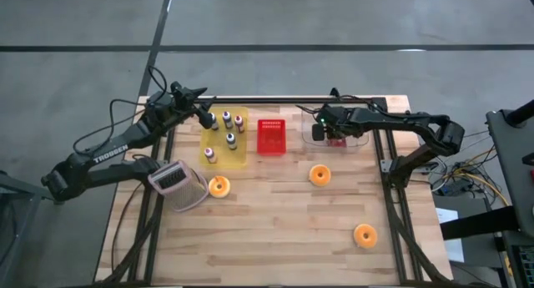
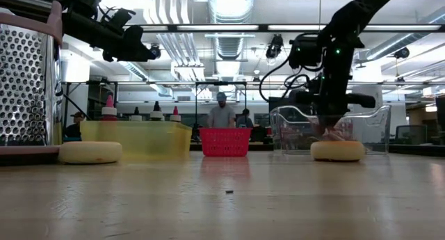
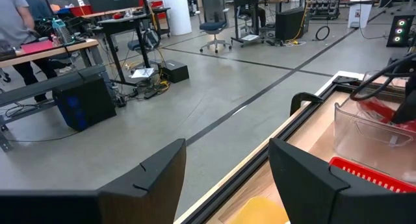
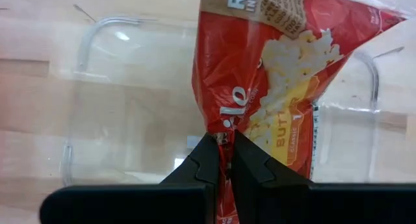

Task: Pick & Place Food Item
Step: Put the red popcorn bag into the transparent bin

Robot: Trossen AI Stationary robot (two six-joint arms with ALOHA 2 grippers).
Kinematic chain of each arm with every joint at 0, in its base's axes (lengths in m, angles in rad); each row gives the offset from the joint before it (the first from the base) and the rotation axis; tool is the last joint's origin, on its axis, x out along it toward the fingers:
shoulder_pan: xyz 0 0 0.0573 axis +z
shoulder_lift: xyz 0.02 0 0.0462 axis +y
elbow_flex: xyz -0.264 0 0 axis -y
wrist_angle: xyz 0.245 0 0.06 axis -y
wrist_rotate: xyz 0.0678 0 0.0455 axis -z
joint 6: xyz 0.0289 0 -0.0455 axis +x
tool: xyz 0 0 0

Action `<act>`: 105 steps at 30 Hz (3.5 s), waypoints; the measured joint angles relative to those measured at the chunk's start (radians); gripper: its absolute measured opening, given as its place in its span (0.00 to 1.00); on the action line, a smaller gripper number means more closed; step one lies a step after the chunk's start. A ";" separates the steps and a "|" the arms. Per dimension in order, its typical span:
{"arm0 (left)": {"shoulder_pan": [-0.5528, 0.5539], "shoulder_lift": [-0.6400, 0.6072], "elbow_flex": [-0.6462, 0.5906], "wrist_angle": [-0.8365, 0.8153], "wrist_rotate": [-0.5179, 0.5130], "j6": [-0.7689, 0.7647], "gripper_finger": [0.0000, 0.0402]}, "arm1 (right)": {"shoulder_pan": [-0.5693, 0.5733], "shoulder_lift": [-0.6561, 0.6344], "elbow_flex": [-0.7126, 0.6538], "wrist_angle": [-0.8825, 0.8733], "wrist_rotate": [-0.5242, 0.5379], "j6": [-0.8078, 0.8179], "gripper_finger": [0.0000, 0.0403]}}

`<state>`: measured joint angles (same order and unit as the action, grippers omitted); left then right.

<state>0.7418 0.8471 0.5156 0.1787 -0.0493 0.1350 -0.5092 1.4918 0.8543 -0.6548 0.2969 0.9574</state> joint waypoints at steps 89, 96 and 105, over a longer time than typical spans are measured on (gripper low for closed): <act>0.000 0.000 0.000 0.000 0.000 0.000 0.55 | 0.002 0.000 -0.222 0.429 -0.050 0.044 0.56; 0.000 0.000 0.000 0.000 0.000 0.000 0.55 | 0.002 -0.005 -0.222 0.431 -0.087 0.092 0.55; 0.000 0.000 0.000 0.000 0.000 0.000 0.55 | 0.003 -0.085 -0.224 0.423 -0.108 0.078 0.51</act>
<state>0.7415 0.8471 0.5156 0.1787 -0.0491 0.1349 -0.5060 1.4069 0.6300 -0.2317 0.1894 1.0354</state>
